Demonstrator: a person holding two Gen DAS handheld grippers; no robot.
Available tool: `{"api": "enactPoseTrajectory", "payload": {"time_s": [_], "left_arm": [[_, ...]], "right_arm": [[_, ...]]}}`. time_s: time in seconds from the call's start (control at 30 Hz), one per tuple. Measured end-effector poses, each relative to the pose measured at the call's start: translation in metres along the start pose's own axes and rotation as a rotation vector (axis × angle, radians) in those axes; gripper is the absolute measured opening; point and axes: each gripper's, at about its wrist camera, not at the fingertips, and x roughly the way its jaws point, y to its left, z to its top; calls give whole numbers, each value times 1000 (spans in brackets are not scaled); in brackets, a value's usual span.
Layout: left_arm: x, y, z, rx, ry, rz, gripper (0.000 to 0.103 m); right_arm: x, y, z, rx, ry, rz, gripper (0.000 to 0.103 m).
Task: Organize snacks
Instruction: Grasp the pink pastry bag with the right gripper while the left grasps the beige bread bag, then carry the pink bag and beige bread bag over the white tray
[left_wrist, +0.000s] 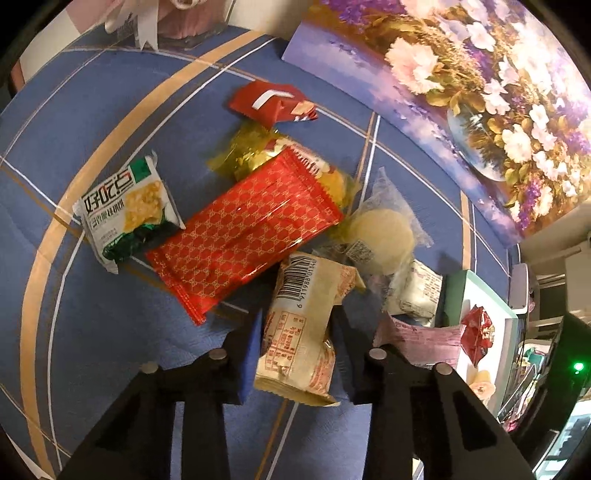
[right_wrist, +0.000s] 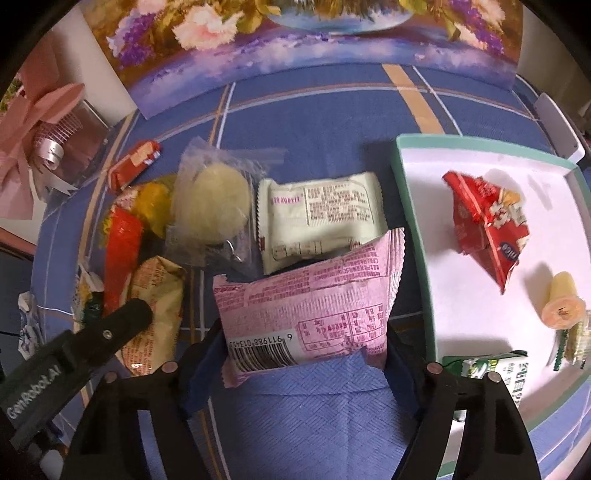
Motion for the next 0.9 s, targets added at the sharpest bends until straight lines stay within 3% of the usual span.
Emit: {"api": "enactPoseTrajectory", "payload": {"time_s": [0.23,0.47,0.9], "left_arm": [[-10,-3,-1,9,-25,-4,33],[-23,-7,-2,10,-52,-26,32],[-76,-26,-3,55,-187,-42,32]], "right_arm": [[-30,-4,5,-4,-42,7,80],[-33,-12,3,12,-51,28,80],[-70,-20,12,47,-159,82,80]]}}
